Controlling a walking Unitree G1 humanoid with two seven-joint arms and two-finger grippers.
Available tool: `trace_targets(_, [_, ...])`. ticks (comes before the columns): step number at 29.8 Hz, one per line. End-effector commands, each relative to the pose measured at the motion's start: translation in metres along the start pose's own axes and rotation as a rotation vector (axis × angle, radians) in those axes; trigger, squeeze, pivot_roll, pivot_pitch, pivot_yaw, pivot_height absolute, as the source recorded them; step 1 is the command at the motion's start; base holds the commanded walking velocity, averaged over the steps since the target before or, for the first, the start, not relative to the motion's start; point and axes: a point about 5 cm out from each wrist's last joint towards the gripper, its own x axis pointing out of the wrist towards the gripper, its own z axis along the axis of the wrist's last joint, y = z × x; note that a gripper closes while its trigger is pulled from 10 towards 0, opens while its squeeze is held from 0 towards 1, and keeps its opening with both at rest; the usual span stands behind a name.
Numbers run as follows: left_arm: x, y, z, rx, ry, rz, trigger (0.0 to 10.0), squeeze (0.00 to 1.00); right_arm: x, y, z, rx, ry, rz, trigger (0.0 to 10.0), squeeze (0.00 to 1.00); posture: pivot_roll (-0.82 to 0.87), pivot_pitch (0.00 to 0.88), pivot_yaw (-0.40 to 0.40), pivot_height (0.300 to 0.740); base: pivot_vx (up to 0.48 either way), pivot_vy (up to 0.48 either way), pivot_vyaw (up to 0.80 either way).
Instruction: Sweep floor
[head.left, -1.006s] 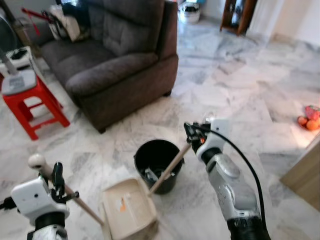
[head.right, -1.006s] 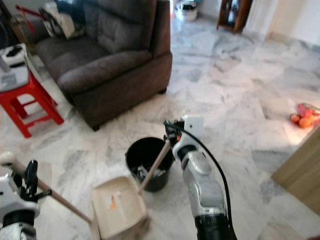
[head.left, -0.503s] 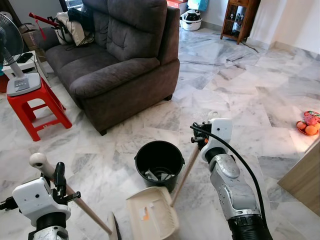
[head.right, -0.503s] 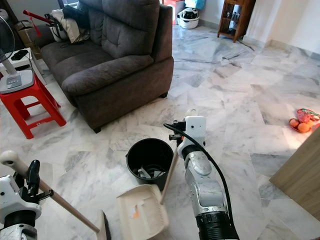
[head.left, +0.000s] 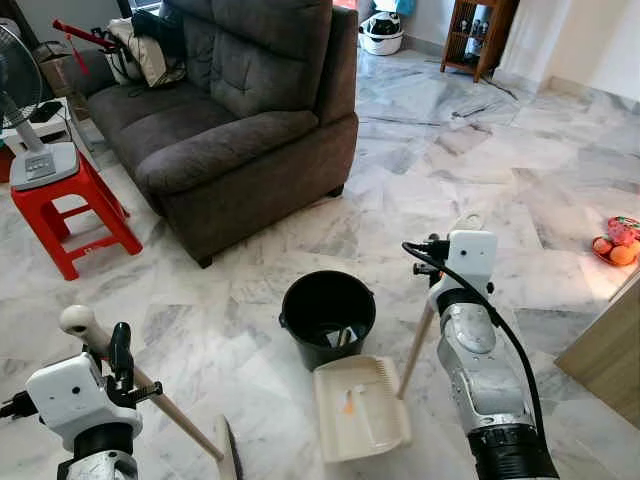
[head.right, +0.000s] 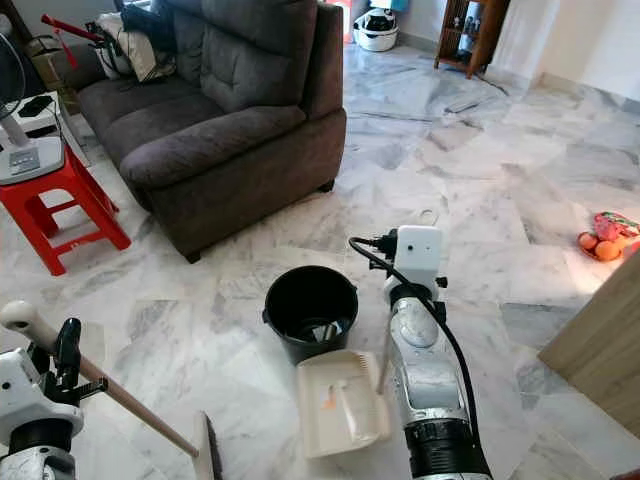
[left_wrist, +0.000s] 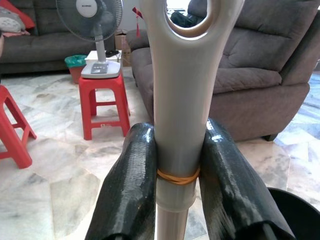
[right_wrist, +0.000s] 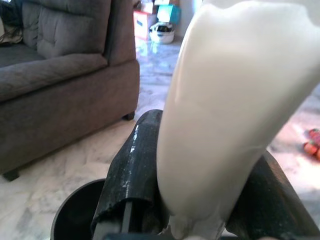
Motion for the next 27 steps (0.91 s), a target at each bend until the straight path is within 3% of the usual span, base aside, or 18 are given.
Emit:
trace_targets(1, [0.001, 0.001, 0.006, 0.017, -0.027, -0.007, 10.0, 0.00, 0.006, 0.008, 0.032, 0.021, -0.149, 0.014, 10.0, 0.00, 0.00, 0.071, 0.077, 0.740, 0.000, 0.000, 0.00])
trace_targets(13, [0.002, 0.001, 0.005, 0.027, -0.026, -0.010, 10.0, 0.00, 0.017, 0.002, 0.044, -0.028, -0.189, -0.034, 10.0, 0.00, 0.00, 0.068, 0.077, 0.740, 0.000, 0.000, 0.00])
trace_targets(27, [0.003, 0.001, 0.006, 0.038, -0.034, -0.009, 10.0, 0.00, 0.038, -0.013, 0.080, -0.161, -0.285, -0.170, 10.0, 0.00, 0.00, 0.062, 0.078, 0.740, 0.000, 0.000, 0.00])
